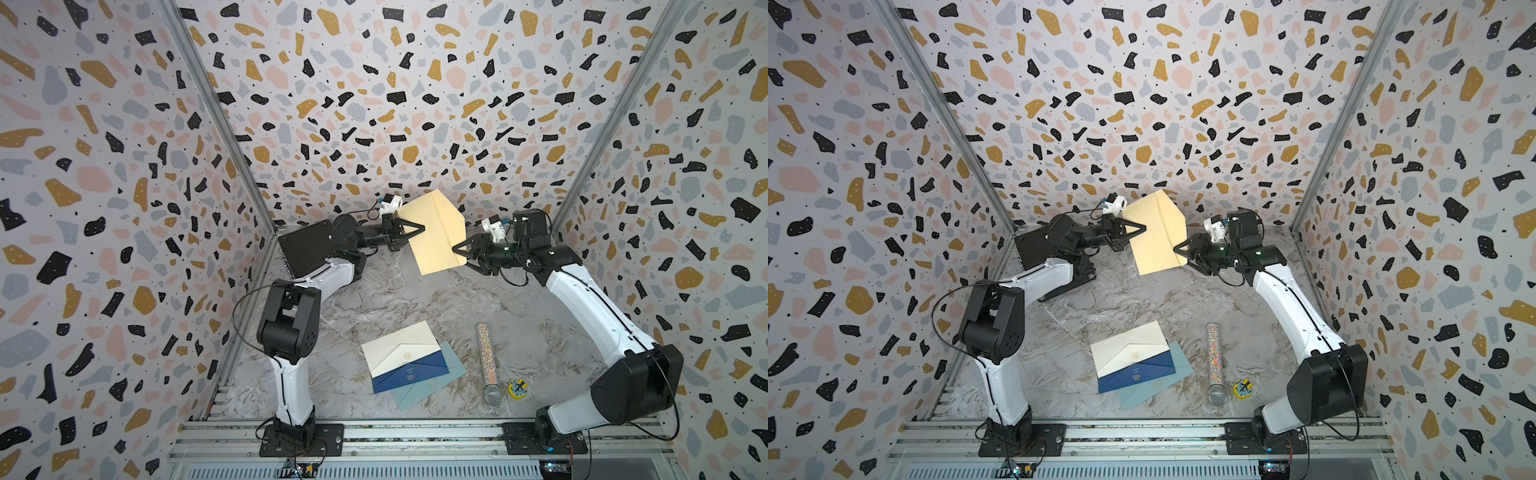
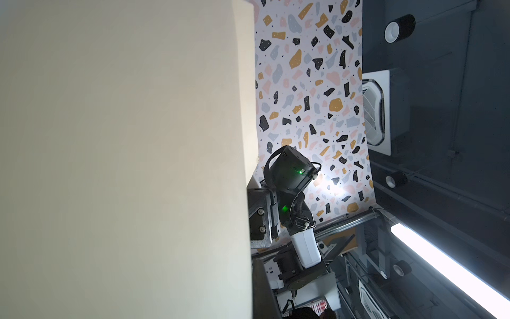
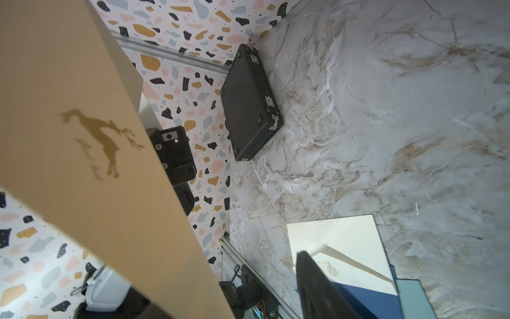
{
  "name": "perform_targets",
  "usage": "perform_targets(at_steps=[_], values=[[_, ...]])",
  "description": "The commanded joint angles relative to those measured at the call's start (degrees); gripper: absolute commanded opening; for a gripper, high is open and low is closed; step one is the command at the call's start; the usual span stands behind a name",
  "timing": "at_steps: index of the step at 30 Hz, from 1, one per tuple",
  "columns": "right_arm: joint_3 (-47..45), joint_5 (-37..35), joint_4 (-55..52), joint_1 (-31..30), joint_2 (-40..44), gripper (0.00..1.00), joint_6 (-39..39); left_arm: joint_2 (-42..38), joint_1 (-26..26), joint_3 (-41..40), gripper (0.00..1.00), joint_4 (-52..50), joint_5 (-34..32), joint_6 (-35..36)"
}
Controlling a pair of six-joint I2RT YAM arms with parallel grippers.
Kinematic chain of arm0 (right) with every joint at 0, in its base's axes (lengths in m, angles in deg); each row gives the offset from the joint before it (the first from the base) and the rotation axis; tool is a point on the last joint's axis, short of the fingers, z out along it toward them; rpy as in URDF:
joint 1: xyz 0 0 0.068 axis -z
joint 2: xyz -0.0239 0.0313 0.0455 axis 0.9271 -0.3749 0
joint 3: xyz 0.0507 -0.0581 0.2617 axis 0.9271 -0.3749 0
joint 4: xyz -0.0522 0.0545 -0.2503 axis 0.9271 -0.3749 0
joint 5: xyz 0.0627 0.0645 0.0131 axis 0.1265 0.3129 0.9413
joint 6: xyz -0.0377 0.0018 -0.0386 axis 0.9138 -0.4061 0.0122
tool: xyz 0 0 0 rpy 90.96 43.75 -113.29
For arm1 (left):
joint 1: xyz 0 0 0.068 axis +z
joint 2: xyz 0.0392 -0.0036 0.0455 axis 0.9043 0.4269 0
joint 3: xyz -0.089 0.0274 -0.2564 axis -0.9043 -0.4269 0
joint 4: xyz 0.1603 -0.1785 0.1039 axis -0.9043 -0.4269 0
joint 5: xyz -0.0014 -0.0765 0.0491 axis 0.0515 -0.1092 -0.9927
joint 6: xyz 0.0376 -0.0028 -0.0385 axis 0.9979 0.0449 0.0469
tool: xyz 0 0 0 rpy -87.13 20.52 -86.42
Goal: Take the letter paper out of the envelope
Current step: Pick up the envelope from the envelope.
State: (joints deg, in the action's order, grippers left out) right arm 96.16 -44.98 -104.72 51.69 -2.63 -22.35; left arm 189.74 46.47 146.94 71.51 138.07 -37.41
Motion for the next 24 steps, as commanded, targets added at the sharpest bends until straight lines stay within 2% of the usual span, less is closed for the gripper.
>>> perform_targets(at_steps=[1,7,13,16,20,24], values=[[0.8,2.4,-2.8,0.6,1.6,0.54,3.7,-1.1,0.0,1.5,0.0,13.1,3.6,-11.5],[-3.1,8.7,9.0,0.6,2.0,0.52,-2.4,-1.9,0.1,0.7,0.0,13.0,3.8,-12.1],[-4.8,9.7,10.1,0.7,2.8,0.48,-1.5,-1.7,0.0,0.3,0.0,13.0,4.0,-12.7],[-6.1,11.3,14.8,0.6,2.9,0.45,-4.5,-1.5,-0.2,0.2,0.0,13.0,3.9,-12.8],[-7.8,13.3,22.9,0.6,3.1,0.39,-9.8,-0.8,-0.1,0.5,0.0,12.8,4.0,-12.8],[-8.5,14.2,26.5,0.6,3.3,0.25,-12.1,-0.3,-0.1,0.7,0.0,12.3,4.0,-12.5]])
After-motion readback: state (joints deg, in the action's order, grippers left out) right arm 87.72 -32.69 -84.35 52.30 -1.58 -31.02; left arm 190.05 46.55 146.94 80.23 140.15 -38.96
